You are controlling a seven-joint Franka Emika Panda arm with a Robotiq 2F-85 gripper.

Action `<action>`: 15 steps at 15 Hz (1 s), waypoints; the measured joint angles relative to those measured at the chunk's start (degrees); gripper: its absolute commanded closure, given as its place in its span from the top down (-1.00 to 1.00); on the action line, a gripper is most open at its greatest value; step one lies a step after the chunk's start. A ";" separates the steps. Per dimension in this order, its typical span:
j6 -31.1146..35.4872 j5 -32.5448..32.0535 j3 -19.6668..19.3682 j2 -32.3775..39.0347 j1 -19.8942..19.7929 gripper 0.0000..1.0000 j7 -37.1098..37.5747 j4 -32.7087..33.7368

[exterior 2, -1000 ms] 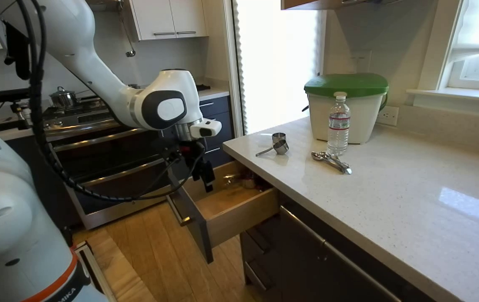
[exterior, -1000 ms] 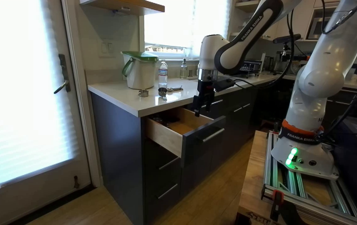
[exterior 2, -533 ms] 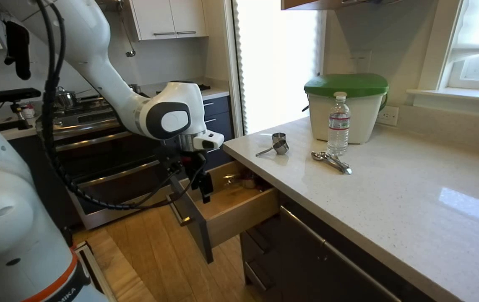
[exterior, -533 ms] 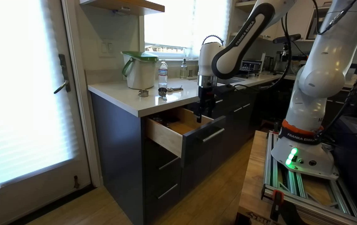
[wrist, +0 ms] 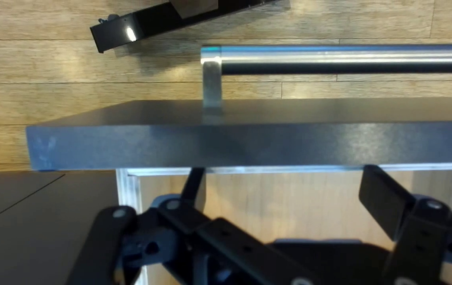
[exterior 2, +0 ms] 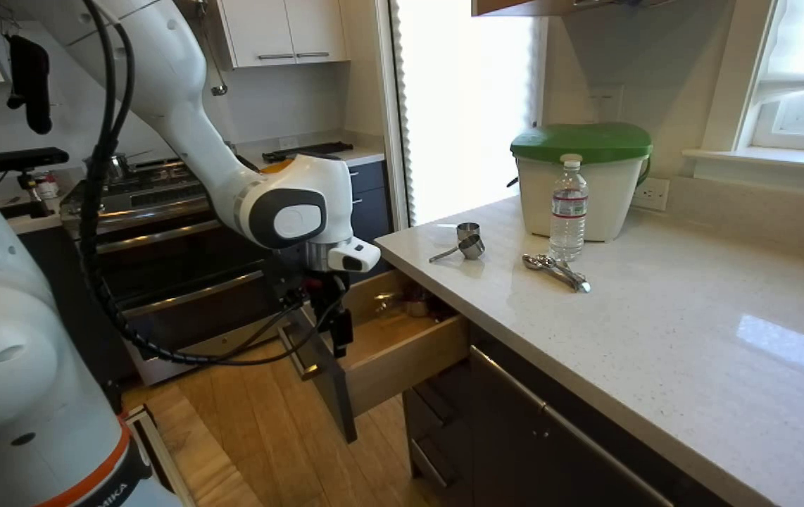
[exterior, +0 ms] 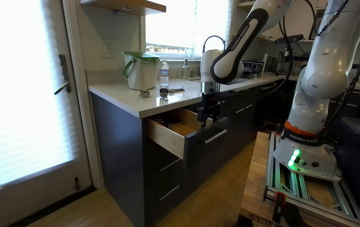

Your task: Pull the open drawer until it is fully open, pick up the black object from the open and put it on the kitchen counter

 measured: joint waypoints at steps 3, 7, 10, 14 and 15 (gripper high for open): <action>-3.91 1.03 -0.25 -0.01 0.20 1.00 -0.94 0.47; -10.94 1.14 -0.37 0.00 0.48 1.00 -2.07 1.07; -15.38 1.15 -0.60 0.17 0.54 1.00 -2.98 1.24; -18.01 1.15 -1.06 0.67 0.54 1.00 -3.38 1.36; -18.07 1.15 -1.15 0.80 0.54 1.00 -3.39 1.37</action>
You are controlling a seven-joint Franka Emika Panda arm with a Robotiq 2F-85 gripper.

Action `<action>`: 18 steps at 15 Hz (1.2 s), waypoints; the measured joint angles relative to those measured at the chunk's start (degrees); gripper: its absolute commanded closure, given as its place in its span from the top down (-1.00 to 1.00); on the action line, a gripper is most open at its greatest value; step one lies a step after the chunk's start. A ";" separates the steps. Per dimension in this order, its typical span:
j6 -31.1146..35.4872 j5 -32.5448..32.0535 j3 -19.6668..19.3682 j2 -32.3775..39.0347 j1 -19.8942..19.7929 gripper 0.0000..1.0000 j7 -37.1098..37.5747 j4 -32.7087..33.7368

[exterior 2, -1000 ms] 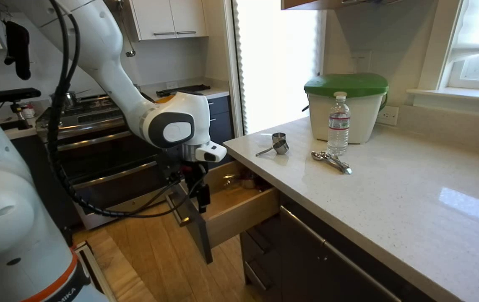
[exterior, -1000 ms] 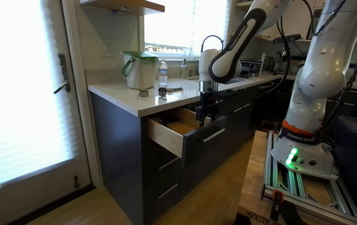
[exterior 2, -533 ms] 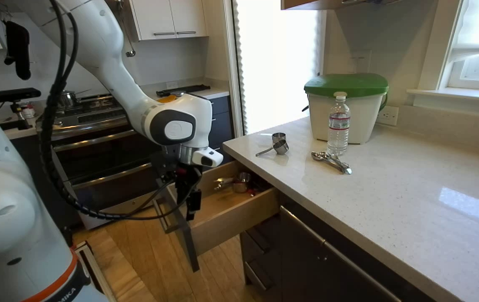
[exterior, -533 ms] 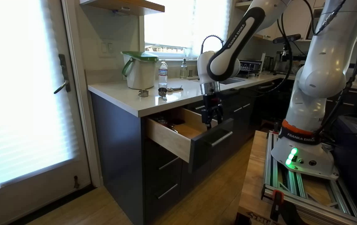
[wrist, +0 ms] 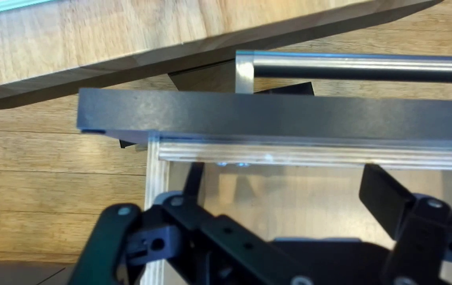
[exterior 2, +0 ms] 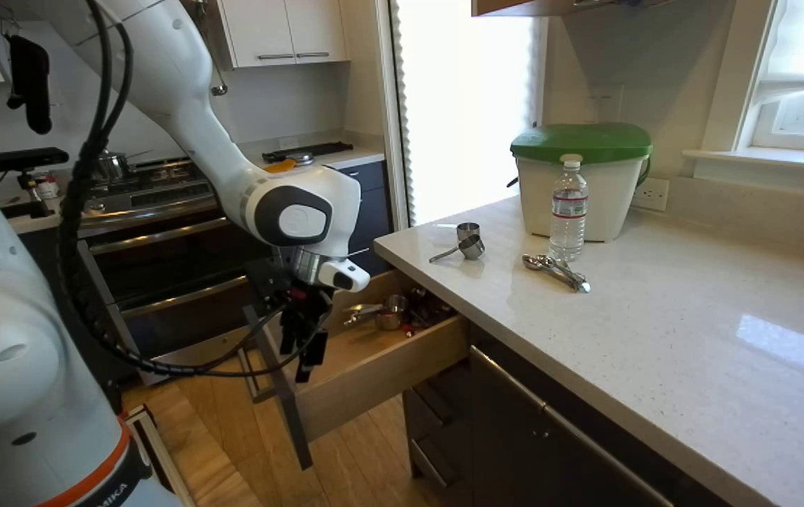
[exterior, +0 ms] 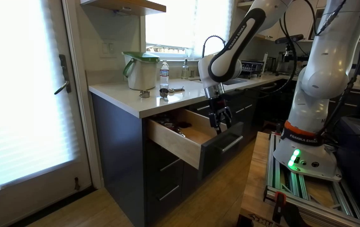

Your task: Pull the open drawer until it is fully open, pick up the black object from the open and put it on the kitchen counter

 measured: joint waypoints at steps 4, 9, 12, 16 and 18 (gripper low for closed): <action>-3.14 1.31 -0.19 0.45 0.00 1.00 -1.23 0.65; -7.64 3.45 -0.81 0.74 0.00 1.00 -3.28 1.89; -11.09 4.07 -1.19 1.19 -0.01 1.00 -3.83 2.85; -14.74 4.40 -1.65 1.97 -0.03 1.00 -4.05 3.80; -11.97 3.69 -1.56 1.85 0.08 1.00 -4.22 3.90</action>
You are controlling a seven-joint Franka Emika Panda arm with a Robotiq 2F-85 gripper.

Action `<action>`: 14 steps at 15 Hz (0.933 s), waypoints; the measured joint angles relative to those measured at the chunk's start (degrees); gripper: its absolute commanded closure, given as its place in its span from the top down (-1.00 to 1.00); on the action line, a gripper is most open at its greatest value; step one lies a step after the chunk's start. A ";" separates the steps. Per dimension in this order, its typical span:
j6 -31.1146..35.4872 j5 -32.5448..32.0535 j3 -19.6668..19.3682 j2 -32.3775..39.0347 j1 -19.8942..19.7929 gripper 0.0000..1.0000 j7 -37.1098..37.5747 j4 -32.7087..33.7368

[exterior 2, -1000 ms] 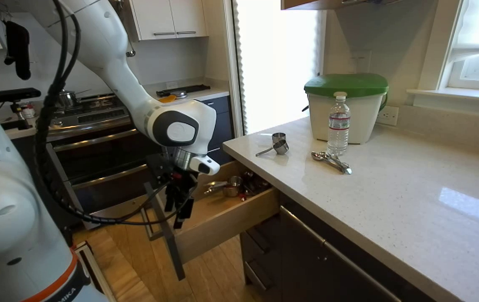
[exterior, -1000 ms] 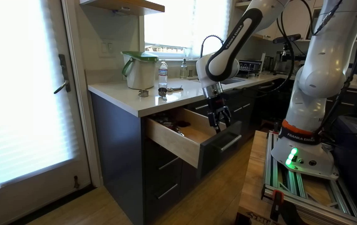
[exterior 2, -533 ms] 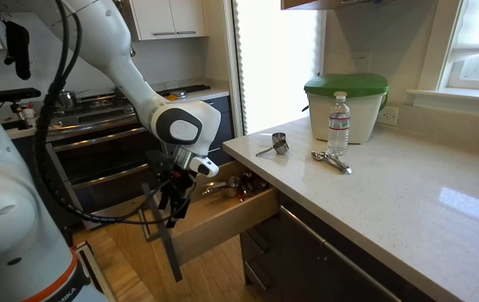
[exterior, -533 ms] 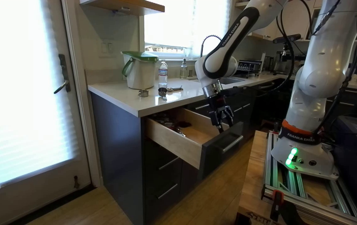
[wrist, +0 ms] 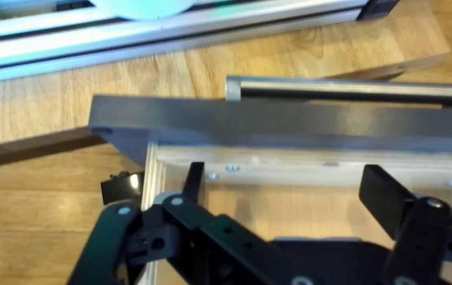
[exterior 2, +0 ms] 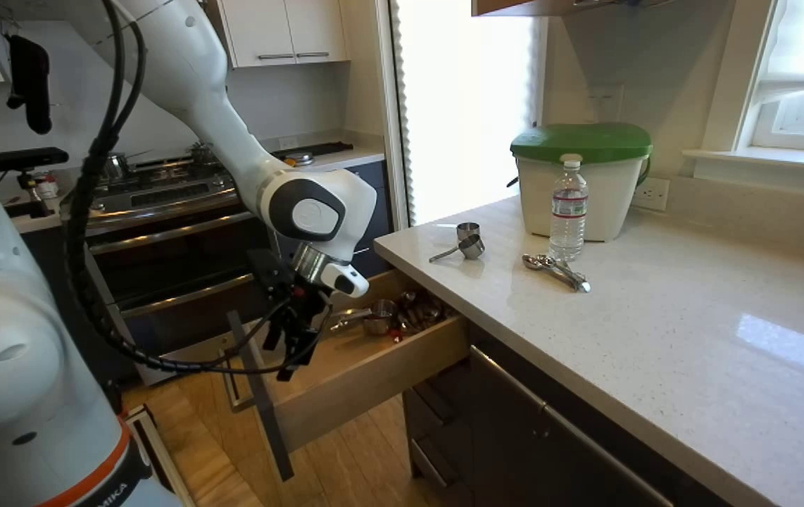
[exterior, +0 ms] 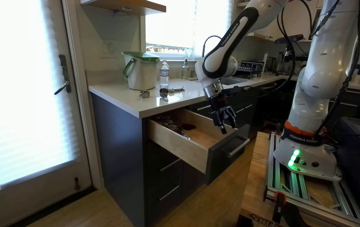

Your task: Pull the open drawer until it is fully open, pick up the black object from the open and put it on the kitchen counter

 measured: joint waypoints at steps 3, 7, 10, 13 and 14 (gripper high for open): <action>9.01 -0.82 0.68 -1.00 0.68 1.00 0.01 0.00; 22.14 -0.83 1.15 -2.91 1.62 1.00 0.24 -0.62; 34.06 -0.51 1.02 -3.44 1.57 1.00 0.29 -1.94; 34.95 -0.54 0.98 -3.39 1.56 1.00 0.28 -1.97; 34.94 -0.54 0.99 -3.39 1.56 1.00 0.28 -1.94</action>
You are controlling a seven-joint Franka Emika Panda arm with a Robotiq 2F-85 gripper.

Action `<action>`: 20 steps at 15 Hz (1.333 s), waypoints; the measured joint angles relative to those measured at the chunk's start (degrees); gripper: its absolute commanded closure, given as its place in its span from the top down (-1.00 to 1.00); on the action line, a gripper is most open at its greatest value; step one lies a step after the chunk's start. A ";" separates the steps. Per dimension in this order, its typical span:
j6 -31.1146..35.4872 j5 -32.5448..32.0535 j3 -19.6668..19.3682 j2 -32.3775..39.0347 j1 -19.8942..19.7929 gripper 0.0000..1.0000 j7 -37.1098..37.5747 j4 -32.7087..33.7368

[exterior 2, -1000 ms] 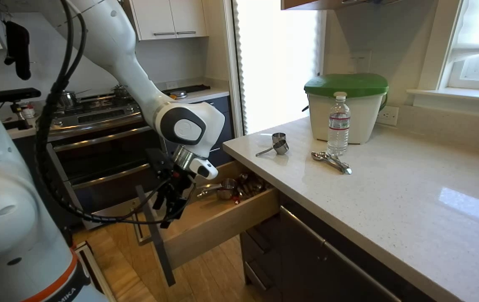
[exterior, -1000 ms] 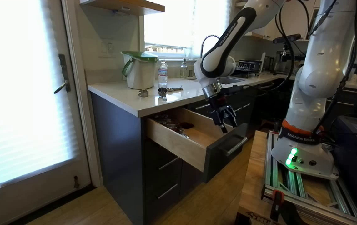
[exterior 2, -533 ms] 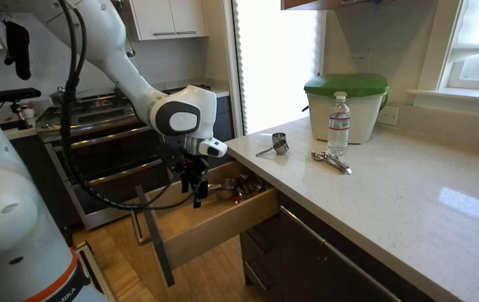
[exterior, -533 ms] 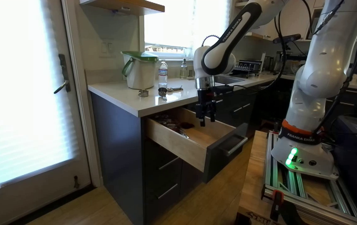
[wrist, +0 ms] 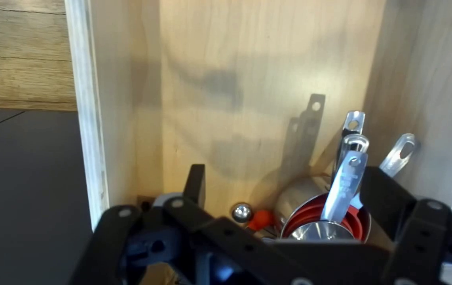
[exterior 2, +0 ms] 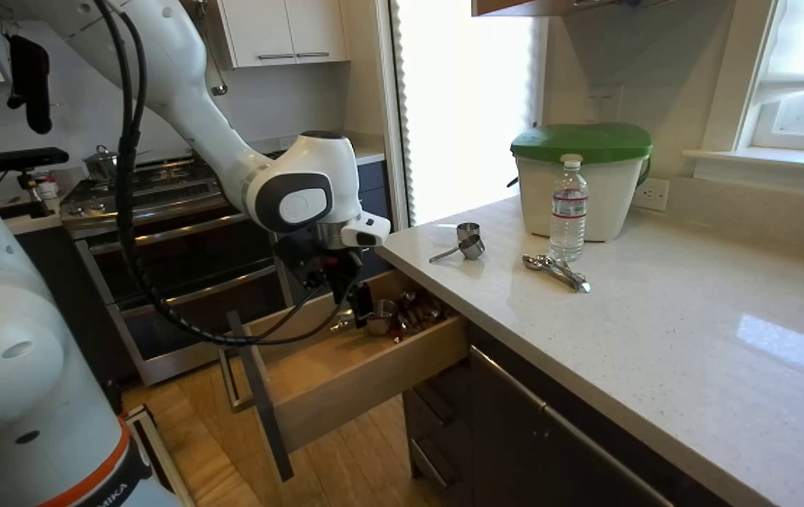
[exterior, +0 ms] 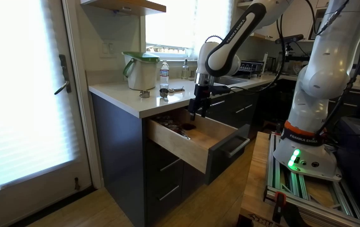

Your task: Pull the open drawer until it is fully open, pick up the black object from the open and put it on the kitchen counter

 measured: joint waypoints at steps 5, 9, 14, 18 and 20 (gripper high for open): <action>0.74 -0.24 -0.25 0.57 -0.20 0.68 0.00 0.09; 6.65 -0.27 -1.80 4.16 -1.35 0.02 -0.01 0.60; 15.44 -2.11 -2.96 9.65 -1.81 -0.74 1.40 1.99; 17.75 -9.62 -6.25 13.54 -0.89 -1.00 7.50 2.90; 17.81 -12.14 -8.36 15.10 0.38 -1.00 9.87 3.67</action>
